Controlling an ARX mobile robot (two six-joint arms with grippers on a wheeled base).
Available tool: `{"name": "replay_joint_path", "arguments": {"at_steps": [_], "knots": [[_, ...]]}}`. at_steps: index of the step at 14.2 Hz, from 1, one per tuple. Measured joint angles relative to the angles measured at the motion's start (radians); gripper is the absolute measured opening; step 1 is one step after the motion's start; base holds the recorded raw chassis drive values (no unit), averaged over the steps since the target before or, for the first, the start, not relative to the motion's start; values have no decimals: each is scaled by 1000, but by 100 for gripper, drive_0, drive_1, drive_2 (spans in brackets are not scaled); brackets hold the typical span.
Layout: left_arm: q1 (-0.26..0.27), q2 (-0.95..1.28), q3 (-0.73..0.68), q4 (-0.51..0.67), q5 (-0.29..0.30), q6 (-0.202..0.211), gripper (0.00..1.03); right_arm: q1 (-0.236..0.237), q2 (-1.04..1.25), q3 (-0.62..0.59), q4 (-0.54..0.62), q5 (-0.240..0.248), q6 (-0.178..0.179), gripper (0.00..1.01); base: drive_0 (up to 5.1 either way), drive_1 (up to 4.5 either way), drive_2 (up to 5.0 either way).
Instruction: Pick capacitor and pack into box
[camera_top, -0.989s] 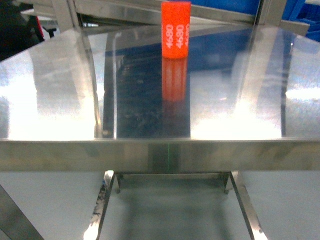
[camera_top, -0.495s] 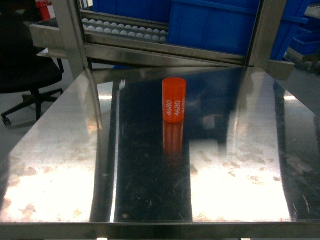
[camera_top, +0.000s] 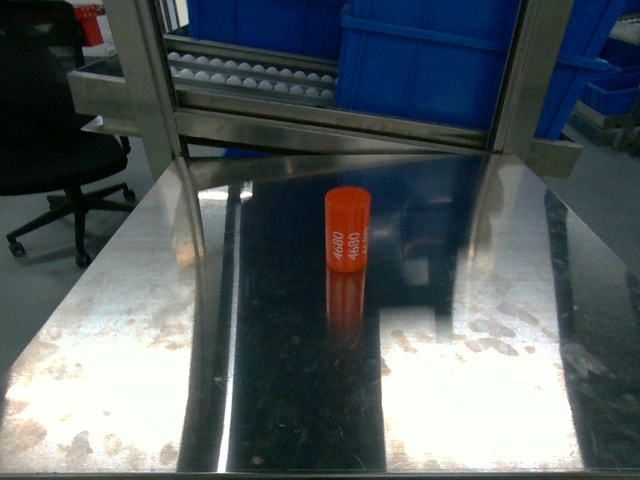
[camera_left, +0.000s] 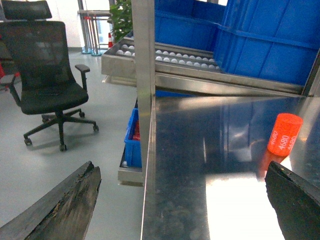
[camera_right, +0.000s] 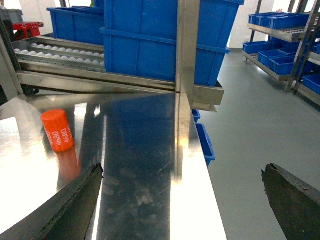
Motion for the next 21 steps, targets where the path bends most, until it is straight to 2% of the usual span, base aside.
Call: {"name": "replay_joint_path", "arguments": {"at_steps": [12, 13, 14, 15, 16, 18, 19, 20, 21], "knots": [[0, 0, 0, 0, 0, 0, 98, 0, 0, 0, 0, 0, 0, 98, 0, 0, 0], [-10, 21, 16, -64, -22, -5, 98, 0, 0, 0, 0, 0, 0, 98, 0, 0, 0], [-48, 145, 31, -34, -63, -27, 98, 0, 0, 0, 0, 0, 0, 98, 0, 0, 0], [-90, 276, 38, 82, -69, -36, 98, 0, 0, 0, 0, 0, 0, 98, 0, 0, 0], [-119, 415, 50, 234, -50, -43, 98, 0, 0, 0, 0, 0, 0, 98, 0, 0, 0], [-150, 790, 143, 586, 19, -37, 98, 0, 0, 0, 0, 0, 0, 98, 0, 0, 0], [-180, 1015, 229, 747, 72, -30, 98, 0, 0, 0, 0, 0, 0, 98, 0, 0, 0], [-207, 1197, 313, 833, 117, -16, 98, 0, 0, 0, 0, 0, 0, 98, 0, 0, 0], [-233, 1351, 402, 850, 145, 4, 98, 0, 0, 0, 0, 0, 0, 98, 0, 0, 0]]}}
